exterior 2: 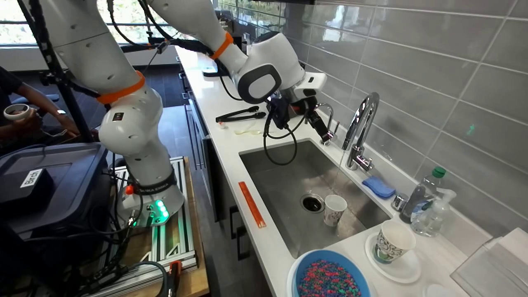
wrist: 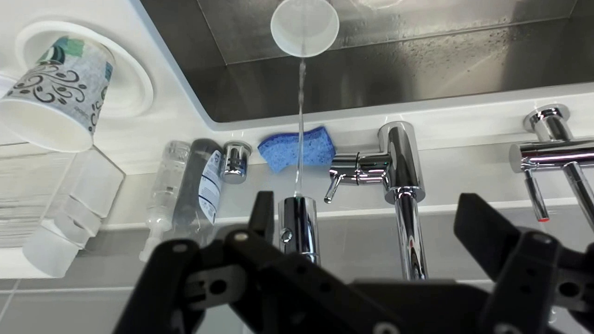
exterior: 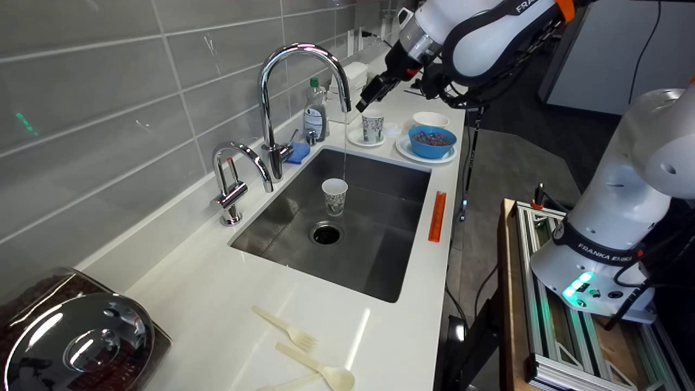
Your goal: Turn the tap faucet to the left
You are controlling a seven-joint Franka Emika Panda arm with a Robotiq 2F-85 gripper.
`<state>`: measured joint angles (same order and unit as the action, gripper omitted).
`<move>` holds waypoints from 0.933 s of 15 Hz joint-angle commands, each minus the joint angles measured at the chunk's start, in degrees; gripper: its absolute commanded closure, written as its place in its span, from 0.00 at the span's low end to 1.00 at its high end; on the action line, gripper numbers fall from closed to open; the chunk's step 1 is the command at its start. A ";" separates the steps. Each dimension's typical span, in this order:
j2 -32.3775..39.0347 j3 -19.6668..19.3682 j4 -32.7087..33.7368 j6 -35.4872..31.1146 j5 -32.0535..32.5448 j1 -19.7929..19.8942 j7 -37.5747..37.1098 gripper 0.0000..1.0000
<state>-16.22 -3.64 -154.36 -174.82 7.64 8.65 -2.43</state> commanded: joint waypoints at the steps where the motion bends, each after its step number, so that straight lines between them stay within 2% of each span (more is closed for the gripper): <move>1: 6.63 -1.41 3.76 -5.42 -2.09 -1.62 2.92 0.00; 5: 11.43 -1.54 8.05 -8.50 -1.92 -1.64 4.09 0.00; 12: 16.05 -1.81 13.67 -8.99 -1.86 -1.57 5.28 0.00; 14: 16.72 -1.54 14.32 -8.76 -4.85 -3.20 7.49 0.00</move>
<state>-1.95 -5.09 -141.66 -182.15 6.74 7.68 1.77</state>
